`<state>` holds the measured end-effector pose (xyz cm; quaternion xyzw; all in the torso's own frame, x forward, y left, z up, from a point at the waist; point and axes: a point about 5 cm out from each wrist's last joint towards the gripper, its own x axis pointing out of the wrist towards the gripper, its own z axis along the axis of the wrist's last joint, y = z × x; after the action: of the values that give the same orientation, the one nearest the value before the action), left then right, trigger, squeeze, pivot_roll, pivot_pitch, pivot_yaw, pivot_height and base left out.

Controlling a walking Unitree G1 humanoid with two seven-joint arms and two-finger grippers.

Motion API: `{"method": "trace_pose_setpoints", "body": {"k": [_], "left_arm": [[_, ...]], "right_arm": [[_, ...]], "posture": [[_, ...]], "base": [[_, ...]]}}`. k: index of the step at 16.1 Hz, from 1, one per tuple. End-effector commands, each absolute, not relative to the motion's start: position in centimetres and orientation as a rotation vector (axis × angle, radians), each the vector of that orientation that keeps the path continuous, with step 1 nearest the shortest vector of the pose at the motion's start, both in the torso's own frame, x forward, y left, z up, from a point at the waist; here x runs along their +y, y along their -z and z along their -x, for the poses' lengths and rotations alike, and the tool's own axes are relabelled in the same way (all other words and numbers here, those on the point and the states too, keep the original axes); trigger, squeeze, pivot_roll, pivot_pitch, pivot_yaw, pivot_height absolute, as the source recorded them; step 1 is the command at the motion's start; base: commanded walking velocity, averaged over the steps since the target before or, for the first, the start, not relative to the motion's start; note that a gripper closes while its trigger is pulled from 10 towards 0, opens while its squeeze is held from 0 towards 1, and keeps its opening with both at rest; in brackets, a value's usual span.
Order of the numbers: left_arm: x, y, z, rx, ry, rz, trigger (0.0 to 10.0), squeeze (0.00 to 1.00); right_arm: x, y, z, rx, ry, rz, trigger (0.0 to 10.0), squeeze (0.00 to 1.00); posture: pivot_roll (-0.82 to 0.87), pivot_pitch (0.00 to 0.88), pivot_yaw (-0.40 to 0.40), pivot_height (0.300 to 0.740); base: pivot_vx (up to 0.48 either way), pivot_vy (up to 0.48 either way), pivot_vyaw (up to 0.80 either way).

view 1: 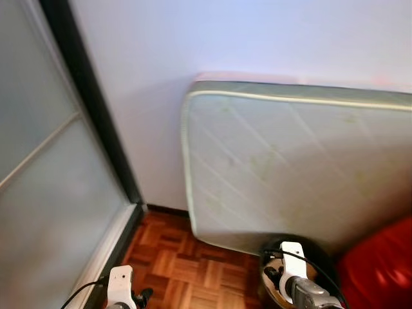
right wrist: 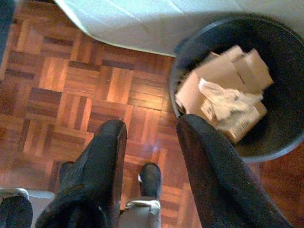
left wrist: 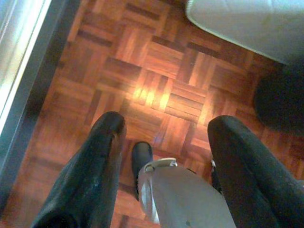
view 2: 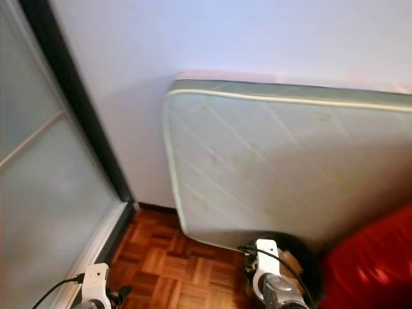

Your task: Clean up the room

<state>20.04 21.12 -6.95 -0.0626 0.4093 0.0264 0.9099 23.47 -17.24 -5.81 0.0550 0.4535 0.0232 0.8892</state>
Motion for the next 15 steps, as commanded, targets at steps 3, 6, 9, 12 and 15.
{"method": "trace_pose_setpoints", "body": {"k": [3, 6, 9, 12, 15], "left_arm": [[21.4, 7.07, -19.74, 0.85, -0.075, 0.143, 10.0, 0.0], [21.32, 7.07, -19.74, 0.848, -0.064, 0.145, 10.0, 0.0], [21.29, 7.15, -19.59, 0.853, -0.059, 0.142, 10.0, 0.0], [21.28, 7.15, -19.58, 0.853, -0.056, 0.144, 10.0, 0.0], [21.27, 7.14, -19.61, 0.852, -0.057, 0.147, 10.0, 0.0]], "right_arm": [[-17.13, 5.85, -23.43, 0.952, -0.051, -0.12, 10.0, 0.0], [-17.16, 5.87, -23.39, 0.954, -0.053, -0.116, 10.0, 0.0], [-17.17, 5.96, -23.26, 0.958, -0.055, -0.111, 10.0, 0.0], [-17.16, 5.96, -23.25, 0.959, -0.058, -0.109, 10.0, 0.0], [-17.17, 5.95, -23.28, 0.959, -0.058, -0.108, 10.0, 0.0]], "posture": [[0.09, 0.0, 0.0, 0.74], [0.09, 0.0, 0.005, 0.74], [0.08, 0.0, 0.007, 0.74], [0.08, 0.0, 0.007, 0.74], [0.09, 0.0, 0.004, 0.74]], "base": [[0.0, -0.16, -0.78], [0.0, 0.0, -0.78], [0.0, 0.0, -0.78], [0.0, 0.0, -0.78], [0.0, 0.0, -0.78]]}}
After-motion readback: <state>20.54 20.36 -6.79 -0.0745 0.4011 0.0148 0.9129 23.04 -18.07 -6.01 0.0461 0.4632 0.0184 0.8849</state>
